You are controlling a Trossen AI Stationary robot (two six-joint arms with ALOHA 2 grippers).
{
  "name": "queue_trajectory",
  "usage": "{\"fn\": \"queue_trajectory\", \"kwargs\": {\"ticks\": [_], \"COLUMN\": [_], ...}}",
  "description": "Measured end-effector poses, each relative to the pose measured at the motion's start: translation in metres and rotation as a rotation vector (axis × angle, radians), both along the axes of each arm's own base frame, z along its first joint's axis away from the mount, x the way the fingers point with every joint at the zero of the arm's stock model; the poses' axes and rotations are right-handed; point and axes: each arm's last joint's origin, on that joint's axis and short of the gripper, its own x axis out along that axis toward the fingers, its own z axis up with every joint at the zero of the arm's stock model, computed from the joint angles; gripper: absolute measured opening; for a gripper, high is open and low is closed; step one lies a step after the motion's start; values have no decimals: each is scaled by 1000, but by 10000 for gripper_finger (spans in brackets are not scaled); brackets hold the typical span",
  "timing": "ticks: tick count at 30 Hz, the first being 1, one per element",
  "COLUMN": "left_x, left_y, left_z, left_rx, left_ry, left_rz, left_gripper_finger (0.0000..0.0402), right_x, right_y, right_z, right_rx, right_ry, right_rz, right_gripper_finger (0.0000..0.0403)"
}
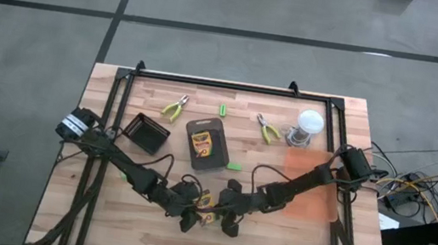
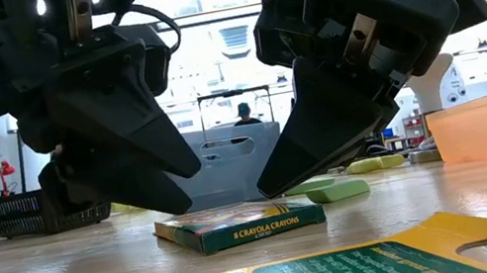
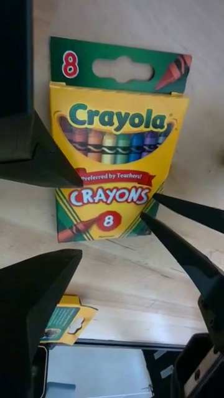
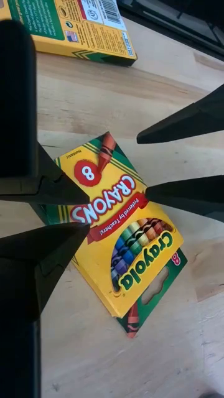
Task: Pick & Place School Supplies
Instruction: Put the left yellow crayon box into the black transparent bin
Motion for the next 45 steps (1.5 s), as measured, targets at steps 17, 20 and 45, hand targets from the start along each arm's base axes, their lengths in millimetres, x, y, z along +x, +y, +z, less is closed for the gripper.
{"fn": "queue_trajectory", "kwargs": {"ticks": [17, 20, 45], "left_x": [0, 0, 0], "left_y": [-1, -1, -1], "left_z": [1, 1, 0], "left_rx": [-15, -17, -25], "left_ry": [-2, -2, 12], "left_rz": [-17, -18, -5], "left_gripper_finger": [339, 358, 310], "right_x": [0, 0, 0], "right_y": [0, 0, 0], "right_z": [0, 0, 0], "right_rx": [0, 0, 0], "right_ry": [0, 0, 0], "right_rz": [0, 0, 0], "right_gripper_finger": [57, 57, 57]}}
